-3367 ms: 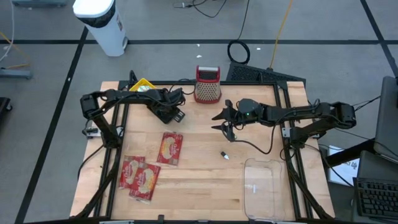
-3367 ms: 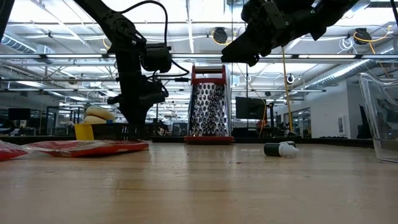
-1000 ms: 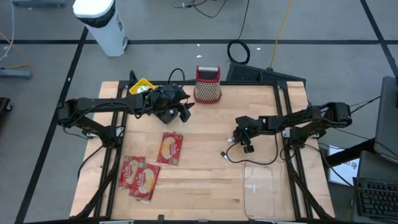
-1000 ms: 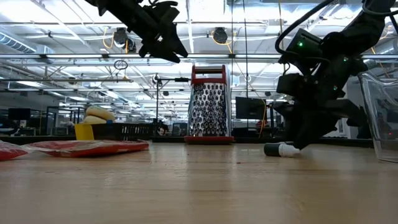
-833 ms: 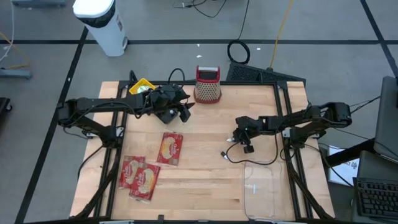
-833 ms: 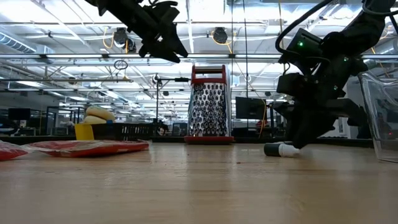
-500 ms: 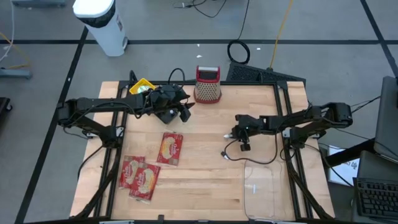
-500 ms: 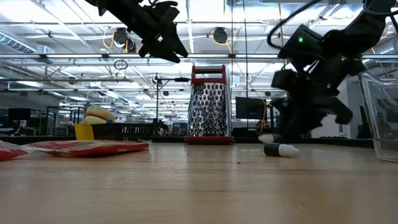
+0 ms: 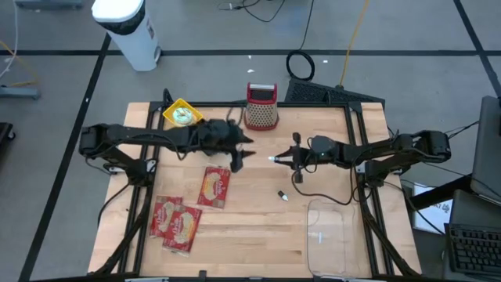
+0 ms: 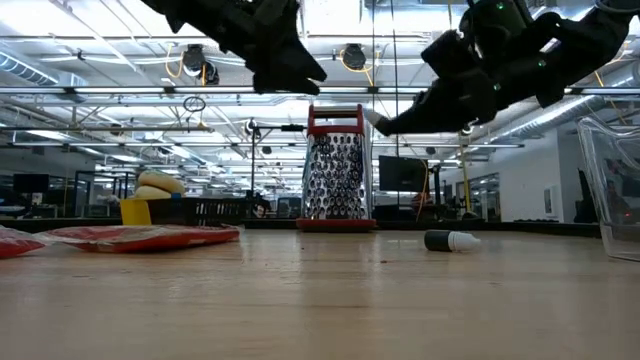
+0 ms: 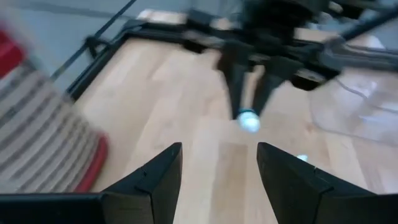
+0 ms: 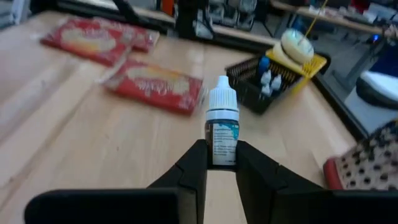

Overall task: Pick & Place Food Item
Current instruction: Put the brown food coloring bottle into the black bin

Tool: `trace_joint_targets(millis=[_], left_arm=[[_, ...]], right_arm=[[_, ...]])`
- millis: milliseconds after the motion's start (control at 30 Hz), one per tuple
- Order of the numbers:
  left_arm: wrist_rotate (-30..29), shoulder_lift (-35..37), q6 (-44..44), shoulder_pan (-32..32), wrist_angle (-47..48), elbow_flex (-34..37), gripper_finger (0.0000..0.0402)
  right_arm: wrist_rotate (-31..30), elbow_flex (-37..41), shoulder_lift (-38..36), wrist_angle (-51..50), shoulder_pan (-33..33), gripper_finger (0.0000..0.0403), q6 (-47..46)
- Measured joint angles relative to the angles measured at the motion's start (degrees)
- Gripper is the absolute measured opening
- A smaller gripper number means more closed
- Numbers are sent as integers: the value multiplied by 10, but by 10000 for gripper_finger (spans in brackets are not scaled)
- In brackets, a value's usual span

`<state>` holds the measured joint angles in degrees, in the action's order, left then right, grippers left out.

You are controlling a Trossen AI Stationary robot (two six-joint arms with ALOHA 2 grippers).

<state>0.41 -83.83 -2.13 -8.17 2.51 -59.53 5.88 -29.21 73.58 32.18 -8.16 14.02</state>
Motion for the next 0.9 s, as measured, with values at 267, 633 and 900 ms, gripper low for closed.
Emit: trace_joint_targets(millis=[267, 633, 900], left_arm=[[-4, -61, 71, 40, -33, -38, 209], [22, -116, 85, 42, -72, -65, 209], [21, -114, 94, 42, -73, -65, 206]], right_arm=[[4, 0, 0, 67, 4, 56, -13], [4, 0, 2, 90, 15, 56, -12], [3, 0, 2, 89, 15, 55, -12]])
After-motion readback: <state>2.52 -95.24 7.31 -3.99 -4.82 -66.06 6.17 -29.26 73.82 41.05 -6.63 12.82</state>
